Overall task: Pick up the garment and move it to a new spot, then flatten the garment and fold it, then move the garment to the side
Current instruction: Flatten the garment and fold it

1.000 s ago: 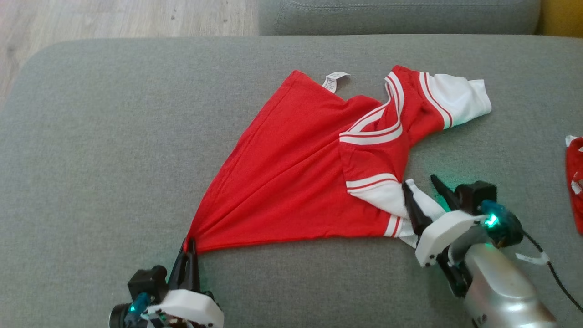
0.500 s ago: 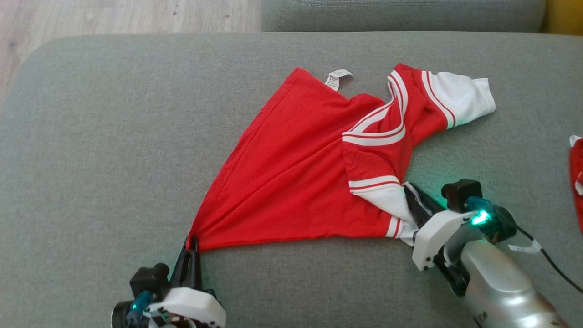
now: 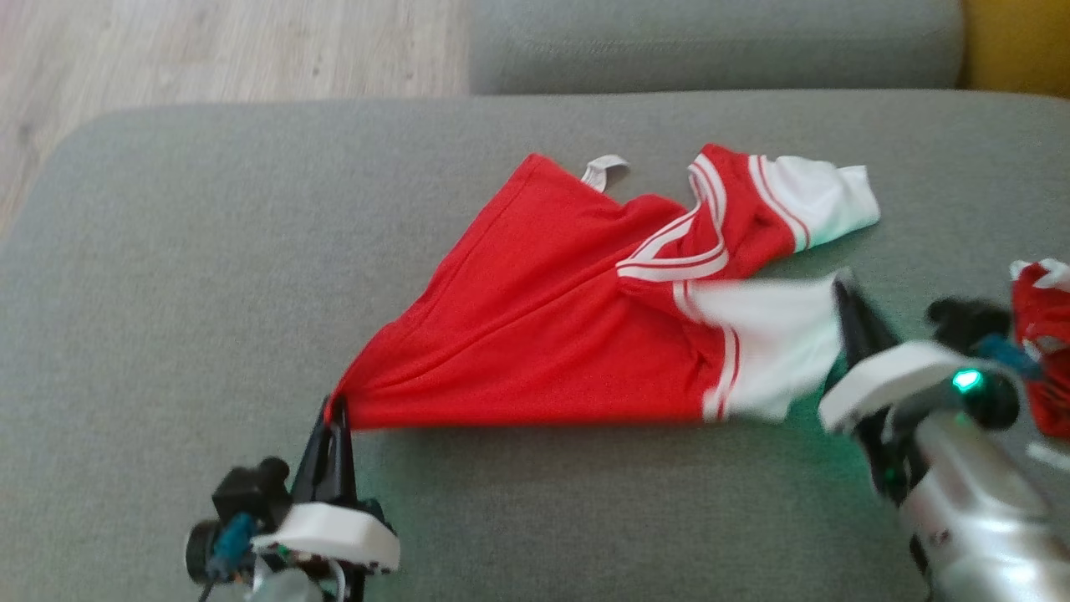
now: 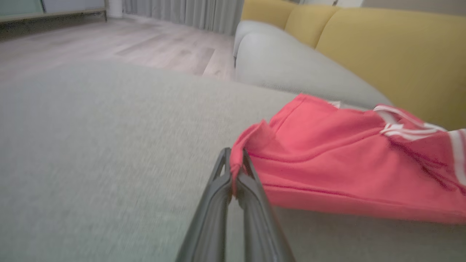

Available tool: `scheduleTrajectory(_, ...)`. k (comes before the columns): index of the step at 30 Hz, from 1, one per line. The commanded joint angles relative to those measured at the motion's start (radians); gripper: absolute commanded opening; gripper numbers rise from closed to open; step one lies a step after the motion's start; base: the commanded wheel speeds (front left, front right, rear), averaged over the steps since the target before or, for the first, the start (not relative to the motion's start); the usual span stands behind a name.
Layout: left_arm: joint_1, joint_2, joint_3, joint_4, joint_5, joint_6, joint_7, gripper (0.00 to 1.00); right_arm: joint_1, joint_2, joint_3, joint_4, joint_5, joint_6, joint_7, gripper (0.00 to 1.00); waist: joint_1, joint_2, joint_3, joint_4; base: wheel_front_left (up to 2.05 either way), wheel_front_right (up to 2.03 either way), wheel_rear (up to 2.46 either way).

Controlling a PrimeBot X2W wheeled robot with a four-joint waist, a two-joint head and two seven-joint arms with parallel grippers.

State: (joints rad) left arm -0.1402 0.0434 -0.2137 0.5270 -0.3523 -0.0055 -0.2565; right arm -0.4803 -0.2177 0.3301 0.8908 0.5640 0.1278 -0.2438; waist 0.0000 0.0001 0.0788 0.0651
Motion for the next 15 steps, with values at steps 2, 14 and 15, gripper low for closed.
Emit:
scheduleTrajectory(2, -0.072, 0.007, 0.060, -0.067, 0.038, -0.023, -0.005, 0.00, -0.010, 0.006, -0.040, -0.105, 0.058, 0.003, -0.017, 0.00, 0.0000, -0.0001, -0.038, -0.024, 0.00, 0.00, 0.00)
scheduleTrajectory(14, -0.337, 0.048, 0.091, -0.153, 0.080, -0.118, -0.005, 0.00, -0.071, 0.045, -0.173, -0.413, 0.380, 0.003, 0.024, 0.00, 0.0000, -0.0001, -0.117, -0.052, 0.00, 0.00, 0.00)
scheduleTrajectory(15, -0.366, 0.058, 0.086, -0.154, 0.074, -0.120, -0.005, 0.00, -0.081, 0.049, -0.185, -0.440, 0.406, 0.003, 0.034, 0.00, 0.0000, -0.0001, -0.122, -0.053, 0.00, 0.00, 0.00)
